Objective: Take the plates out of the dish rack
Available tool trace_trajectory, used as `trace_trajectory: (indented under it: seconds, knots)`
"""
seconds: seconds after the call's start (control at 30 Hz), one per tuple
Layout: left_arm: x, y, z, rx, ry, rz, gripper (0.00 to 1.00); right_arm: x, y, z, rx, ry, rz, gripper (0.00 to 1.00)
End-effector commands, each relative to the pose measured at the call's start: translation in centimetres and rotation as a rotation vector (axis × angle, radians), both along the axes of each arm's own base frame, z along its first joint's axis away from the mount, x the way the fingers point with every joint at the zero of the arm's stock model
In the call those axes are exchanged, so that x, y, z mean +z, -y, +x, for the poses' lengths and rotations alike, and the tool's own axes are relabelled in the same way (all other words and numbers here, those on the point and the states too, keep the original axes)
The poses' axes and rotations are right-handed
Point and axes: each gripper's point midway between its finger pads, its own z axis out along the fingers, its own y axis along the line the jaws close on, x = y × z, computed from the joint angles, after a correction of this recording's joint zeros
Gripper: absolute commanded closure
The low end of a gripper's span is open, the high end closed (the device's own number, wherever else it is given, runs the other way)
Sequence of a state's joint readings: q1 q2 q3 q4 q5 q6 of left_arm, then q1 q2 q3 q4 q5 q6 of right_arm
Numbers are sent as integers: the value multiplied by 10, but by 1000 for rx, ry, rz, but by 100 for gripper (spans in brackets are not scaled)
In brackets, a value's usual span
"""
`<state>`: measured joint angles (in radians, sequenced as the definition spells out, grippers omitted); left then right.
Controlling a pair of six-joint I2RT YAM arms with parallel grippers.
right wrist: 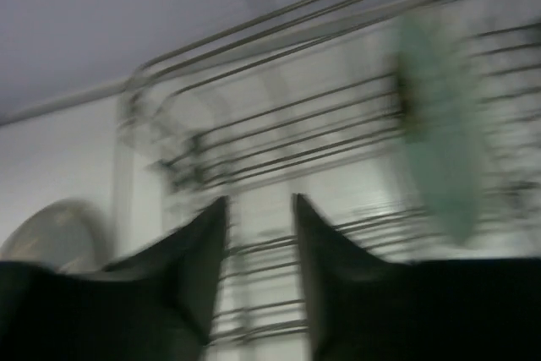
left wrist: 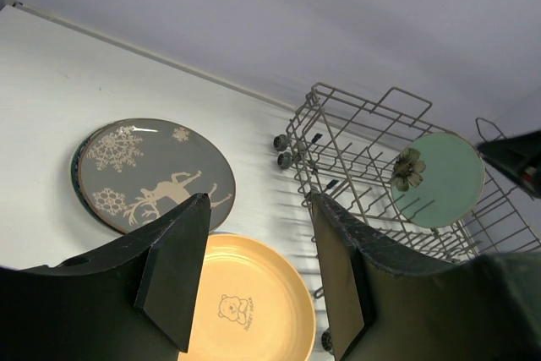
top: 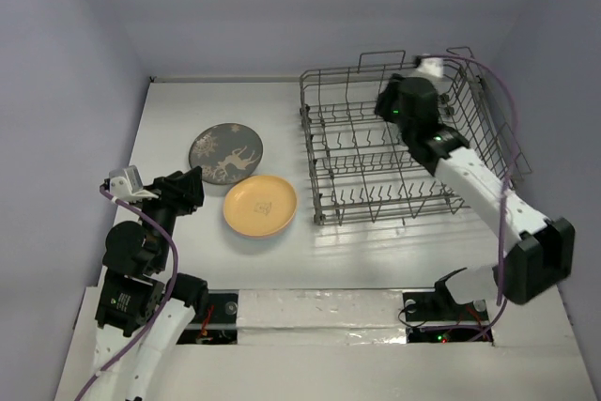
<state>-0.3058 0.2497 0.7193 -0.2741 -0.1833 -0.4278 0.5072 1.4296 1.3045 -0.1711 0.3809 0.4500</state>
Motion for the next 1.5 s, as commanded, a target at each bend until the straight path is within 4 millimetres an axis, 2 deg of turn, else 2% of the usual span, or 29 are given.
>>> trace_trajectory:
  seconds: [0.0,0.03,0.1,0.17,0.27,0.3,0.37,0.4,0.43,0.47,0.5,0.53,0.57,0.6,0.67,0.7,0.77,0.9,0.93,1.03,1.13,1.17,1.3,1.43,1.47]
  knots:
    - [9,1,-1,-8,42,-11,52,-7,73,-6,-177,13,-67,40]
    - [9,3,0,-17,41,-11,52,-8,101,-9,-262,11,-82,32]
    - [9,4,0,-21,39,-8,52,-24,119,-13,-303,-21,-105,22]
    - [8,4,0,-21,38,-8,52,-33,136,-12,-343,-38,-125,22]
    - [9,4,-1,-21,42,-9,52,-45,146,-4,-345,-77,-144,26]
    - [10,4,-1,-20,45,-9,52,-54,151,2,-354,-103,-158,28]
    - [9,3,-1,-18,44,-10,52,-53,148,15,-317,-108,-165,31]
    - [9,3,-1,-18,42,-8,52,-65,145,23,-304,-141,-179,33]
    - [9,3,-1,-17,44,-8,52,-70,151,27,-322,-162,-202,33]
    - [10,3,-1,-15,45,-10,52,-74,151,37,-327,-181,-218,39]
    - [9,3,-1,-15,44,-10,52,-76,152,40,-333,-193,-230,42]
    - [9,2,-1,-14,42,-8,52,-73,158,44,-362,-194,-257,49]
    - [9,2,-1,-14,41,-8,52,-79,162,43,-379,-210,-276,49]
    - [9,3,0,-15,41,-9,52,-75,163,46,-387,-206,-284,59]
    - [9,5,-1,-27,40,-7,52,-72,168,46,-408,-200,-300,67]
    - [8,6,-1,-29,40,-7,52,-71,168,45,-412,-197,-303,70]
    - [10,5,-1,-29,45,-10,52,-66,170,43,-411,-198,-322,70]
    - [10,5,-1,-29,45,-9,52,-63,177,41,-435,-218,-355,98]
    - [9,6,-1,-29,42,-8,52,-61,179,41,-447,-216,-365,100]
    - [8,6,0,-31,39,-8,52,-52,178,38,-454,-203,-381,100]
    - [8,7,0,-34,40,-7,52,-27,168,37,-449,-164,-404,100]
    - [8,7,0,-34,38,-8,52,-12,171,38,-466,-140,-404,100]
    - [9,4,-1,-18,41,-8,52,16,169,32,-479,-106,-429,100]
    - [8,5,1,-23,38,-9,52,40,170,20,-475,-54,-386,100]
    - [8,5,1,-21,35,-6,52,54,170,12,-471,-20,-354,100]
